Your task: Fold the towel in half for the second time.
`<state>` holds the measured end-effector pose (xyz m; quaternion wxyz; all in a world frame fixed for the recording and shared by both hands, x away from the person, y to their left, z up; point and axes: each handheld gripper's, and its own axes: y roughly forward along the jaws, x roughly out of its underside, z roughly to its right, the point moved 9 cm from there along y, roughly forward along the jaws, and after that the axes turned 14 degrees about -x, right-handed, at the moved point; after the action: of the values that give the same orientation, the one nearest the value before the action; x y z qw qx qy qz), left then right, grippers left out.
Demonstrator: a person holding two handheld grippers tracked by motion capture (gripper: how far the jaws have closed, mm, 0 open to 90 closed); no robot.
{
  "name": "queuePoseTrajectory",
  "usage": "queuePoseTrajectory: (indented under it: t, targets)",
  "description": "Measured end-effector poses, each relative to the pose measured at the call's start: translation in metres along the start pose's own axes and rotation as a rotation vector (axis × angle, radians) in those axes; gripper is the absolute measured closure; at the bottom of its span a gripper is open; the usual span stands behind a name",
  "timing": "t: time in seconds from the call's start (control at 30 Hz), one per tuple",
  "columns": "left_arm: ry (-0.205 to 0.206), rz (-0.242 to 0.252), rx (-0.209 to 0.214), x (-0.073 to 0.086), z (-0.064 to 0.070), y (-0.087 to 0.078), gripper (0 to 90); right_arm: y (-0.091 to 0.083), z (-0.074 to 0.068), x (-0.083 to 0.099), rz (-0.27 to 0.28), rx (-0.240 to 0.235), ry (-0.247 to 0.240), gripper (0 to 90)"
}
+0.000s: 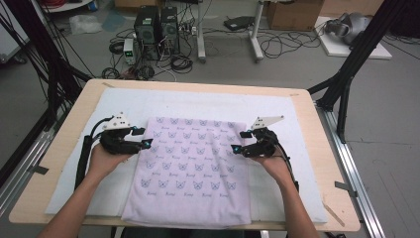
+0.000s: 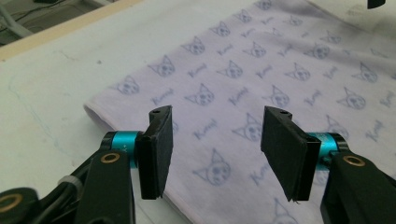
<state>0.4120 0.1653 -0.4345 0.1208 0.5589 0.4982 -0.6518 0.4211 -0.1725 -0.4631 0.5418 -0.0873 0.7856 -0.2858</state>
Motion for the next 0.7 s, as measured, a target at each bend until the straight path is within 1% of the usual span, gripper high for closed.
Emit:
queuePoseTrajectory:
  t: [0.07, 0.13, 0.2, 0.23, 0.27, 0.3, 0.33, 0.37, 0.4, 0.43, 0.47, 0.53, 0.57, 0.6, 0.63, 0.67, 0.7]
  targets:
    - [-0.004, 0.001, -0.003, -0.009, -0.007, 0.004, 44.9, -0.001, 0.006, -0.007, -0.001, 0.007, -0.002, 29.3]
    - [-0.003, -0.002, -0.008, -0.015, -0.015, 0.007, 45.4, -0.002, 0.013, -0.012, -0.007, 0.015, 0.006, 29.3]
    - [-0.011, -0.013, -0.014, -0.022, -0.023, 0.012, 46.0, -0.003, 0.02, -0.017, -0.031, 0.026, 0.004, 29.4]
    - [-0.01, -0.017, -0.017, -0.025, -0.028, 0.014, 47.1, -0.004, 0.024, -0.021, -0.034, 0.033, 0.001, 29.4]
    - [-0.017, -0.024, -0.02, -0.028, -0.034, 0.018, 48.4, -0.005, 0.028, -0.025, -0.033, 0.036, 0.005, 29.4]
    - [-0.018, -0.03, -0.022, -0.029, -0.037, 0.019, 48.4, -0.007, 0.033, -0.031, -0.028, 0.043, 0.001, 29.4]
    - [-0.024, -0.032, -0.028, -0.032, -0.042, 0.023, 48.4, -0.007, 0.036, -0.033, -0.035, 0.047, 0.0, 29.4]
    - [-0.026, -0.036, -0.031, -0.033, -0.046, 0.024, 48.5, -0.008, 0.04, -0.038, -0.025, 0.059, -0.003, 29.8]
    - [-0.031, -0.039, -0.039, -0.034, -0.05, 0.027, 48.6, -0.009, 0.044, -0.04, -0.026, 0.061, -0.003, 29.8]
    - [-0.035, -0.039, -0.042, -0.035, -0.053, 0.029, 48.7, -0.009, 0.049, -0.042, -0.039, 0.07, 0.007, 29.7]
    - [-0.038, -0.04, -0.048, -0.035, -0.057, 0.032, 49.2, -0.009, 0.054, -0.042, -0.049, 0.083, 0.009, 29.9]
    - [-0.054, -0.051, -0.061, -0.032, -0.063, 0.039, 49.9, -0.01, 0.063, -0.043, -0.028, 0.106, 0.017, 32.3]
    - [-0.06, -0.058, -0.061, -0.03, -0.065, 0.043, 51.8, -0.011, 0.068, -0.041, -0.021, 0.116, 0.032, 32.6]
    - [-0.065, -0.069, -0.067, -0.026, -0.067, 0.047, 54.0, -0.01, 0.072, -0.038, -0.017, 0.117, 0.055, 34.7]
    - [-0.068, -0.086, -0.07, -0.023, -0.068, 0.052, 54.5, -0.009, 0.075, -0.034, -0.02, 0.115, 0.073, 35.8]
    - [-0.07, -0.097, -0.073, -0.019, -0.069, 0.056, 54.5, -0.008, 0.078, -0.031, -0.038, 0.125, 0.076, 35.7]
    - [-0.07, -0.109, -0.075, -0.016, -0.069, 0.06, 54.6, -0.007, 0.08, -0.028, -0.048, 0.134, 0.068, 36.3]
